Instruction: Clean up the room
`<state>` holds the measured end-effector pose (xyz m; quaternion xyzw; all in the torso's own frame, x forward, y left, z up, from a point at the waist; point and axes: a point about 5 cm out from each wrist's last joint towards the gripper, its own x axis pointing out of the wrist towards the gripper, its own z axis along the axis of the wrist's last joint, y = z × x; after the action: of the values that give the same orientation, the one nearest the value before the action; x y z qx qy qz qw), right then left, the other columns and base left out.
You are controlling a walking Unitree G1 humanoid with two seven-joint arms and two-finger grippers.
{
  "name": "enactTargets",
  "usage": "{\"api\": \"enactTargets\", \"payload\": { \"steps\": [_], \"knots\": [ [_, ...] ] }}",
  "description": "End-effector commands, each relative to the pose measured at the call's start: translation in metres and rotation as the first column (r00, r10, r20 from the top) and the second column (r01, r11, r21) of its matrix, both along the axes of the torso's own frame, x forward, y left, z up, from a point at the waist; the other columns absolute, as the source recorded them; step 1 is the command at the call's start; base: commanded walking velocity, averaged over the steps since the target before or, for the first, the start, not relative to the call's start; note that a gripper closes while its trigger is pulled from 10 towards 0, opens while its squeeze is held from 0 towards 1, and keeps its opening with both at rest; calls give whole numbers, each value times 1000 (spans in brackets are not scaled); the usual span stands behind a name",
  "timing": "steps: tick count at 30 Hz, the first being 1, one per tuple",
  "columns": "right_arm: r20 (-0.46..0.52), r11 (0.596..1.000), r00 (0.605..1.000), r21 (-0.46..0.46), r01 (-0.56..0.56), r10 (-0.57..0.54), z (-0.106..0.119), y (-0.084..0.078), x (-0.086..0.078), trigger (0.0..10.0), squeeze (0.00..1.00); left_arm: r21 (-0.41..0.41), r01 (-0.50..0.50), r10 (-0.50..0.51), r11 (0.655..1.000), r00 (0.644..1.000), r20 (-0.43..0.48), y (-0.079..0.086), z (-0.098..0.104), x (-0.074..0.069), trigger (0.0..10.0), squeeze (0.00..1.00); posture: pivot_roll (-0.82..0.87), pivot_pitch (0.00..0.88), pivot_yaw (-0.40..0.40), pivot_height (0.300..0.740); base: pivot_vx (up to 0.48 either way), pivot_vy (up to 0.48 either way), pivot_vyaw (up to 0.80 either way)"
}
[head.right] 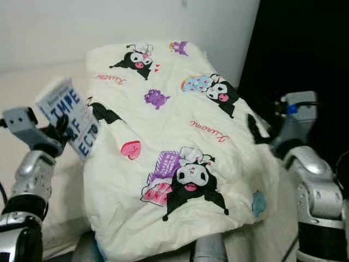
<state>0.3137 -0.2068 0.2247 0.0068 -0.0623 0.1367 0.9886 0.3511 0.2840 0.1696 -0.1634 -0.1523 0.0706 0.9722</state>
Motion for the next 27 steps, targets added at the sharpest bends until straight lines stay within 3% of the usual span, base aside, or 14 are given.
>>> {"api": "enactTargets", "payload": {
  "steps": [1, 2, 3, 4, 8, 9, 15, 16, 18, 22, 23, 24, 25, 27],
  "knots": [
    [-25, 972, 972, 3, -233, 233, -17, 48, 1, 10000, 0, -82, 42, -37, 996, 997, 62, -7, 6, 3, 10000, 0, -132, 112, -13, 550, 0, 0, 0],
    [-64, 908, 906, 41, -416, 418, -35, 93, -1, 10000, 0, -140, 99, -83, 985, 990, 110, -15, 10, 5, 10000, 0, -114, 116, -16, 550, 0, 0, 0],
    [-64, 908, 906, 41, -416, 418, -35, 93, -1, 10000, 0, -140, 99, -83, 985, 990, 110, -15, 10, 5, 10000, 0, -114, 116, -16, 550, 0, 0, 0],
    [-122, 863, 855, 47, -503, 504, -55, 124, -1, 10000, 0, -172, 170, -143, 970, 977, 159, -25, 14, 5, 10000, 0, -100, 119, -17, 550, 0, 0, 0],
    [-189, 851, 833, 37, -523, 520, -74, 139, 0, 10000, 0, -171, 226, -192, 959, 962, 196, -33, 18, 4, 10000, 0, -74, 128, -19, 550, 0, 0, 0],
    [-260, 866, 836, -4, -501, 483, -93, 146, 4, 10000, 0, -167, 282, -238, 945, 941, 239, -39, 22, 0, 10000, 0, -64, 131, -16, 550, 0, 0, 0],
    [-409, 908, 856, -133, -398, 316, -130, 139, 10, 10000, 0, -166, 471, -405, 867, 858, 316, -59, 26, -9, 10000, 0, -57, 144, -9, 550, 0, 0, 0],
    [-423, 908, 870, -206, -364, 253, -135, 130, 12, 10000, 0, -180, 588, -526, 789, 797, 296, -78, 17, -11, 10000, 0, -61, 145, -3, 550, 0, 0, 0],
    [-423, 908, 870, -206, -364, 253, -135, 130, 12, 10000, 0, -180, 588, -526, 789, 797, 296, -78, 17, -11, 10000, 0, -61, 145, -3, 550, 0, 0, 0],
    [-428, 919, 895, -291, -267, 125, -141, 103, 18, 10000, 0, -236, 767, -753, 597, 637, 165, -145, -30, -28, 10000, 0, -84, 154, 15, 550, 0, 0, 0],
    [-428, 919, 895, -291, -267, 125, -141, 103, 18, 10000, 0, -236, 767, -753, 597, 637, 165, -145, -30, -28, 10000, 0, -84, 154, 15, 550, 0, 0, 0],
    [-427, 927, 901, -298, -225, 82, -142, 92, 19, 10000, 0, -270, 782, -788, 562, 605, 112, -167, -47, -34, 10000, 0, -95, 158, 18, 550, 0, 0, 0],
    [-426, 929, 902, -299, -217, 73, -142, 90, 20, 10000, 0, -276, 783, -794, 557, 600, 102, -171, -50, -35, 10000, 0, -95, 158, 18, 550, 0, 0, 0],
    [-428, 929, 902, -307, -208, 60, -144, 86, 19, 10000, 0, -273, 774, -794, 571, 606, 57, -177, -56, -34, 10000, 0, -102, 160, 19, 550, 0, 0, 0]
  ]
}}
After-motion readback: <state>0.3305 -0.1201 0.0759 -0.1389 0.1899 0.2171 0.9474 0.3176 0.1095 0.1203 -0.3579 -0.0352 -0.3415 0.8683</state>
